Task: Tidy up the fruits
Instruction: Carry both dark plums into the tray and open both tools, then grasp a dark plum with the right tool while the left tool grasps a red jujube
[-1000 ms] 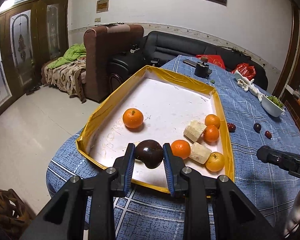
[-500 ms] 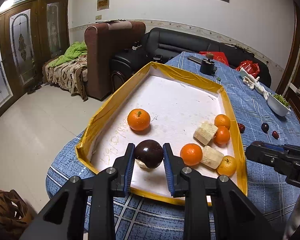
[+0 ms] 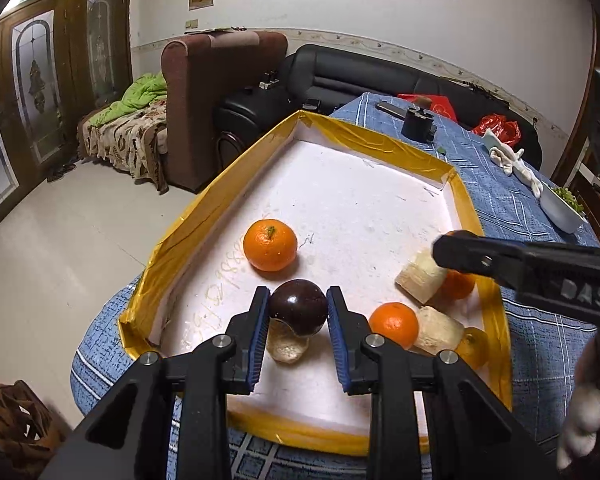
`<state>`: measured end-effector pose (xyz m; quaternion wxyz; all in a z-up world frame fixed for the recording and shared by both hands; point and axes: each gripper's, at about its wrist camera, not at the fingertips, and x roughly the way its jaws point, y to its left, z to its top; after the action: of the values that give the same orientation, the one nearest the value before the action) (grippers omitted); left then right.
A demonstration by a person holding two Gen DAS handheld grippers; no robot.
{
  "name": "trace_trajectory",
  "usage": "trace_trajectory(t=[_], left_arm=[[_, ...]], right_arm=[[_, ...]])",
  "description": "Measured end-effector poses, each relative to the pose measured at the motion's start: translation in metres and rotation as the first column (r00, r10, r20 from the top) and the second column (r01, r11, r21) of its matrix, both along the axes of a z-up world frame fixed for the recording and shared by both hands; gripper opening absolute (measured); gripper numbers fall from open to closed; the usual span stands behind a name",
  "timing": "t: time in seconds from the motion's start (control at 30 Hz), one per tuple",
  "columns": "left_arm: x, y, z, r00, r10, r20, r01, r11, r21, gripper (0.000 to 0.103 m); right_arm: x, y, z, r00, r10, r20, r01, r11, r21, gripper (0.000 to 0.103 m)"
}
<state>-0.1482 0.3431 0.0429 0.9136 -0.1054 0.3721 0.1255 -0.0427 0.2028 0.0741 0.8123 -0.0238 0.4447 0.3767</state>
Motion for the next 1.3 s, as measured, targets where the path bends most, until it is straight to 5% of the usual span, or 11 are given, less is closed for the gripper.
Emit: trace_trajectory(t=[0.17, 0.37, 0.57, 0.9, 1.17, 1.3], left_arm=[[0.005, 0.005, -0.003, 1.000, -0.006, 0.000, 0.006, 1.000, -0.015, 0.029], [0.010, -0.005, -0.001, 0.999, -0.035, 0.020, 0.035, 0.999, -0.010, 0.069], [0.005, 0.001, -0.001, 0.999, -0.023, 0.031, 0.025, 0.998, -0.060, 0.072], [-0.007, 0.005, 0.007, 0.998, -0.029, 0.059, 0.038, 0.988, -0.151, 0.082], [-0.011, -0.012, 0.015, 0.993, -0.091, 0.071, 0.107, 0.956, -0.275, 0.086], [-0.016, -0.028, 0.021, 0.991, -0.113, 0.071, 0.128, 0.956, -0.263, 0.086]], right_arm=[[0.016, 0.019, -0.010, 1.000, -0.005, 0.007, 0.005, 0.999, -0.043, 0.033], [0.023, 0.029, -0.009, 1.000, -0.001, 0.020, 0.001, 0.999, -0.043, 0.033], [0.028, 0.034, -0.008, 1.000, 0.007, -0.014, -0.007, 1.000, 0.009, 0.035], [0.019, 0.011, -0.003, 0.999, -0.034, -0.042, 0.037, 0.997, 0.069, 0.052], [0.001, -0.036, 0.000, 0.995, -0.095, -0.035, 0.098, 0.990, 0.103, 0.057], [0.000, -0.084, 0.003, 0.983, -0.184, 0.004, 0.183, 0.978, 0.102, 0.057]])
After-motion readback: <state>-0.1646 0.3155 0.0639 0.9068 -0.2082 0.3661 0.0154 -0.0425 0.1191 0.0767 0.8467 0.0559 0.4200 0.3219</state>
